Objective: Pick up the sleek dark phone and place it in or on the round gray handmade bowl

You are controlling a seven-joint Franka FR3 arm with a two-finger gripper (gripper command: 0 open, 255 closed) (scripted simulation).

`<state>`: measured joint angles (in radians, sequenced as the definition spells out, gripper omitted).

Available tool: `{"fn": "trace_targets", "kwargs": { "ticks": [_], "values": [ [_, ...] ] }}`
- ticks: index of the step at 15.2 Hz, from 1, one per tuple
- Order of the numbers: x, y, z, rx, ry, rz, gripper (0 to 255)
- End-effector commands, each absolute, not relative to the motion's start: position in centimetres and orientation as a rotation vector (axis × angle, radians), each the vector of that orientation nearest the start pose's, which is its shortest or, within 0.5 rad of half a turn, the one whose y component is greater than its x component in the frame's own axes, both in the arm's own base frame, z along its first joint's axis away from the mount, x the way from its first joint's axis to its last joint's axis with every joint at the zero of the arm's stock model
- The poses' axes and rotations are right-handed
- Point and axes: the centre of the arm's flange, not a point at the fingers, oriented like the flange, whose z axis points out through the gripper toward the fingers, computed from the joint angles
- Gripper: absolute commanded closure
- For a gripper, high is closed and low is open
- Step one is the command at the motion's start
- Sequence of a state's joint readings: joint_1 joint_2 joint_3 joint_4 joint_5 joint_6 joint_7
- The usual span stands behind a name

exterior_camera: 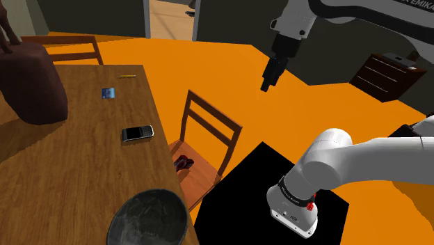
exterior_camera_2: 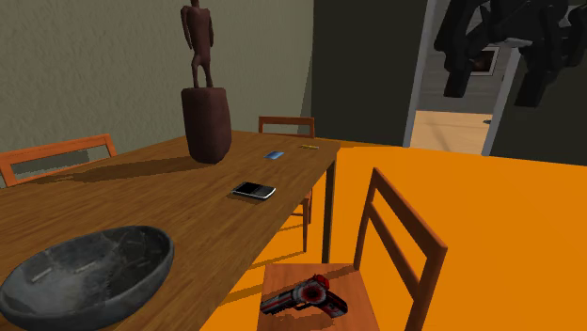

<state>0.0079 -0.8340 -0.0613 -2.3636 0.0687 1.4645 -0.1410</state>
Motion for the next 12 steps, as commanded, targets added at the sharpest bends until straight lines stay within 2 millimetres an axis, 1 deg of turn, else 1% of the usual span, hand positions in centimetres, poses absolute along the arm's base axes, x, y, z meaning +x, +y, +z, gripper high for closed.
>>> {"fn": "trace_targets", "kwargs": {
  "ticks": [1,6,12],
  "values": [
    [28.2,-1.3,59.2,-3.016,-0.172,0.084,0],
    [33.3,1.7,56.1,-3.016,-0.346,0.072,0],
    [38.8,6.0,52.3,-3.002,-0.554,0.058,0]
  ]
}}
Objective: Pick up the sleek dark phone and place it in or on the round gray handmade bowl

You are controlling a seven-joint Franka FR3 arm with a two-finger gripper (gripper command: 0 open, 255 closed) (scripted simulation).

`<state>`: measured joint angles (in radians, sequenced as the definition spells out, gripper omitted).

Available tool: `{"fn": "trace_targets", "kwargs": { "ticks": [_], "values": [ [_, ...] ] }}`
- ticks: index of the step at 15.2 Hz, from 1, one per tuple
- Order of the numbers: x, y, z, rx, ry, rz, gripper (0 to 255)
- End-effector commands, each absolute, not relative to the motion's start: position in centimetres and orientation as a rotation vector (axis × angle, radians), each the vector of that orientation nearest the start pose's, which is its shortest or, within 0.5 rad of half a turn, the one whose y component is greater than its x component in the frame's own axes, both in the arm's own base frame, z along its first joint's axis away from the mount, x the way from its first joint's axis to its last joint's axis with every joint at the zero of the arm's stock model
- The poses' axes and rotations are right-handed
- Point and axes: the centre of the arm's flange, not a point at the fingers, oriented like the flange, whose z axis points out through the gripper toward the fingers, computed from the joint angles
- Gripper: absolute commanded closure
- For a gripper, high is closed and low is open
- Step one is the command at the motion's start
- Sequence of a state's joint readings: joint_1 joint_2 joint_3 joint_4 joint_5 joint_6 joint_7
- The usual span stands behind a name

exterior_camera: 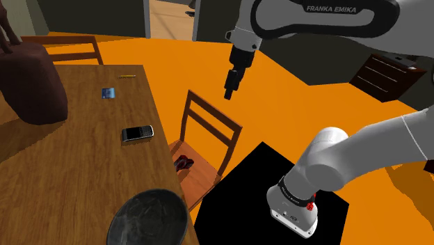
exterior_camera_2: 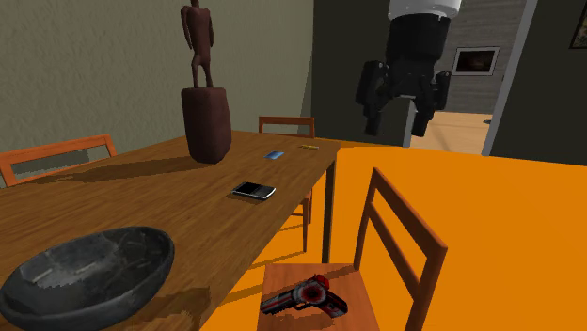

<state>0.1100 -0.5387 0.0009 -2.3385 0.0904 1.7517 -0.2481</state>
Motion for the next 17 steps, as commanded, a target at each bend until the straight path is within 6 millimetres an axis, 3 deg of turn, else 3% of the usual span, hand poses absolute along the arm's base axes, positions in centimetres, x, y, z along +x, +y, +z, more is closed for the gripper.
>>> {"fn": "trace_targets", "kwargs": {
  "ticks": [1,9,17],
  "values": [
    [39.7,6.8,51.7,-2.998,-0.589,0.055,0],
    [46.1,13.8,46.8,-2.955,-0.866,0.035,0],
    [51.3,21.7,41.9,-2.886,-1.140,0.014,0]
  ]
}}
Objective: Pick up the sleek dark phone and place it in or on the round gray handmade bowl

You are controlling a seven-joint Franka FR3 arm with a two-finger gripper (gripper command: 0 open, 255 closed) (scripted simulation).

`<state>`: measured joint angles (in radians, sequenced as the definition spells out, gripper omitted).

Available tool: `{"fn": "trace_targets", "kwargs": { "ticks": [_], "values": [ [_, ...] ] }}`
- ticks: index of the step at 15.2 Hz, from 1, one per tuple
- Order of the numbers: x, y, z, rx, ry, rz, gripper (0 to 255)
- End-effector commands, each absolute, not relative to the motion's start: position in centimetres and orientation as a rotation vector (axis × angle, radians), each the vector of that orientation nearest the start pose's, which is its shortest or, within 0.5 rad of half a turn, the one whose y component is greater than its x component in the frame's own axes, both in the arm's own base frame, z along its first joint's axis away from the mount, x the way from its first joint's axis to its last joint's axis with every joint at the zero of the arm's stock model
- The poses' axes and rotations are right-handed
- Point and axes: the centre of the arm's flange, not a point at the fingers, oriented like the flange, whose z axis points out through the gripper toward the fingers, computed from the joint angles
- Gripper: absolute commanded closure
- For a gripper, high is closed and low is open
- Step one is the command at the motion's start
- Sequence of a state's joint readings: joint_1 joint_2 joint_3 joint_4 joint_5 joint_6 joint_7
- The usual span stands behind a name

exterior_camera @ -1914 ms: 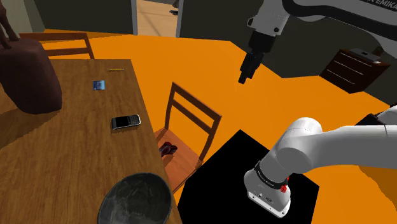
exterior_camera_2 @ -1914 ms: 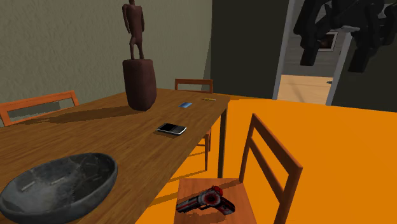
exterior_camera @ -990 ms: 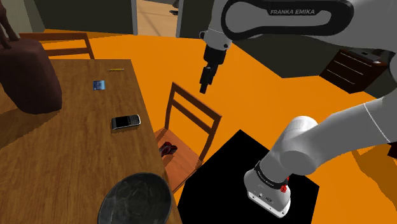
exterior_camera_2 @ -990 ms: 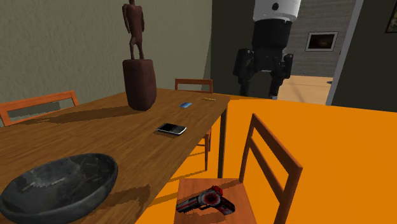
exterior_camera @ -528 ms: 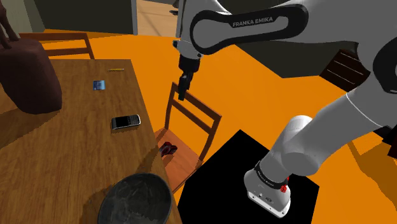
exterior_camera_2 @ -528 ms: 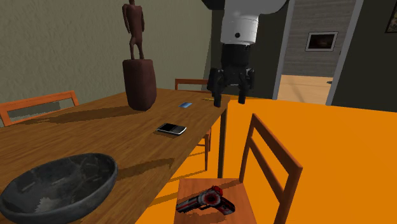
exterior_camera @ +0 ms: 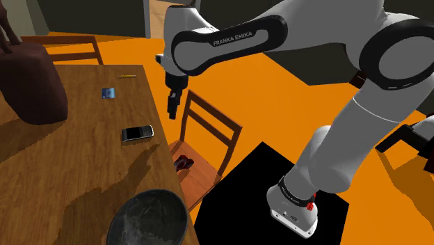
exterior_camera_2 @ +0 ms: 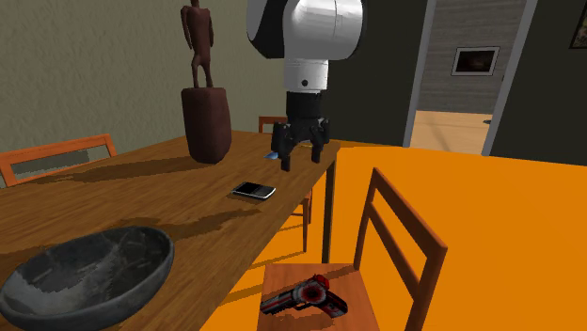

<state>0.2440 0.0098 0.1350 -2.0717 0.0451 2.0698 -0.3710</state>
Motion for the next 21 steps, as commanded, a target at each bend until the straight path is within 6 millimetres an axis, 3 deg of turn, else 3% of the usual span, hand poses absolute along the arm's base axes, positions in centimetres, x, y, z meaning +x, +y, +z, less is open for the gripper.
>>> {"fn": "trace_targets", "kwargs": {
  "ticks": [1,8,15,21],
  "values": [
    [51.8,22.7,41.3,-2.876,-1.173,0.011,0],
    [54.9,29.9,37.2,-2.798,-1.395,-0.006,0],
    [54.9,30.0,33.5,-2.798,-1.395,-0.006,0],
    [54.9,30.0,33.2,-2.798,-1.395,-0.006,0]
  ]
}}
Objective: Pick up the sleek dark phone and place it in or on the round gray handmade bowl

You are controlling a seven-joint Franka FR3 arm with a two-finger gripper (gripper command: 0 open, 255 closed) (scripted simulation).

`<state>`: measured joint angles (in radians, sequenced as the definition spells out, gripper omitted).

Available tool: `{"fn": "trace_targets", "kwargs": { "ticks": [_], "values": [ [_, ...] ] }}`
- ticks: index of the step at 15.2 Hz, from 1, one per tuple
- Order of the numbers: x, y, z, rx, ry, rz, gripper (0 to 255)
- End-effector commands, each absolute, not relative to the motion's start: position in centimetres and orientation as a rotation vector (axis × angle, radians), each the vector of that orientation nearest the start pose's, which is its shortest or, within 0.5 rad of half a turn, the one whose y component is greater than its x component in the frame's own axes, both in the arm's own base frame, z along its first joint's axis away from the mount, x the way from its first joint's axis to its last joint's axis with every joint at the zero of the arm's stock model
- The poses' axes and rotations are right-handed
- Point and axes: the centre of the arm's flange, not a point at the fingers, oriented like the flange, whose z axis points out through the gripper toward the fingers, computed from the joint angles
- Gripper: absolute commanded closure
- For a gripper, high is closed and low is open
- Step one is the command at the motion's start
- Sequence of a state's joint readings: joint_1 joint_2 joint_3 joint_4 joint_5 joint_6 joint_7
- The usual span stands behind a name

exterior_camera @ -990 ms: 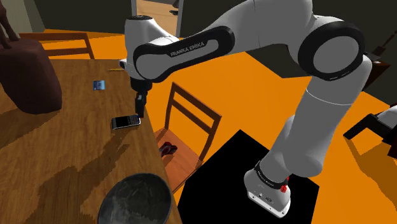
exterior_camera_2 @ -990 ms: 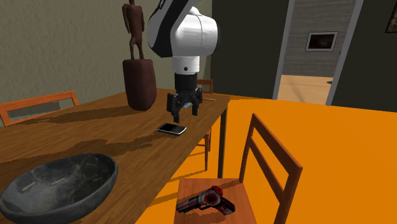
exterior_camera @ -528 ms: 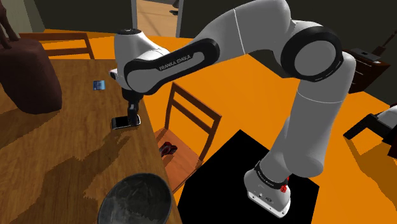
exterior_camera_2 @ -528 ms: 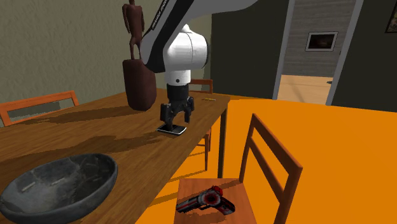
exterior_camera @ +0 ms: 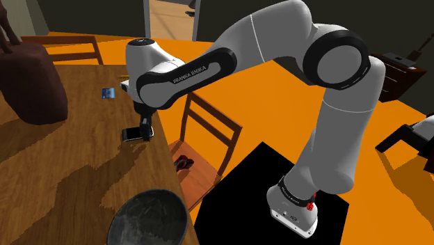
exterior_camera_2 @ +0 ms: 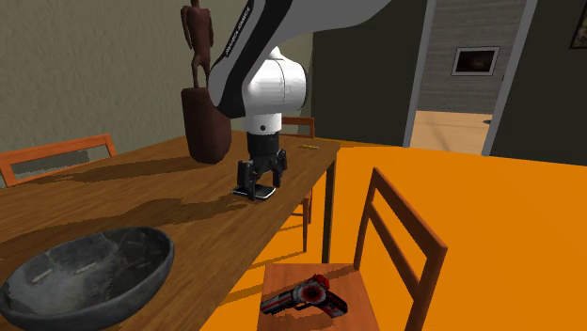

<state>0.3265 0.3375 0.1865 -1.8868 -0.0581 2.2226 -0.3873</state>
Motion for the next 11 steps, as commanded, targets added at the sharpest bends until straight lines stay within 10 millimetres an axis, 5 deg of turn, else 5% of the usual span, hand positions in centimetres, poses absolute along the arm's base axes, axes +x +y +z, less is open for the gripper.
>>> {"fn": "trace_targets", "kwargs": {
  "ticks": [1,2,3,11],
  "values": [
    [54.89,29.97,33.20,-2.798,-1.395,-0.006,0],
    [54.89,29.97,33.21,-2.798,-1.395,-0.006,0],
    [54.89,29.97,33.21,-2.798,-1.395,-0.006,255],
    [54.89,29.97,33.21,-2.798,-1.395,-0.006,255]
  ]
}}
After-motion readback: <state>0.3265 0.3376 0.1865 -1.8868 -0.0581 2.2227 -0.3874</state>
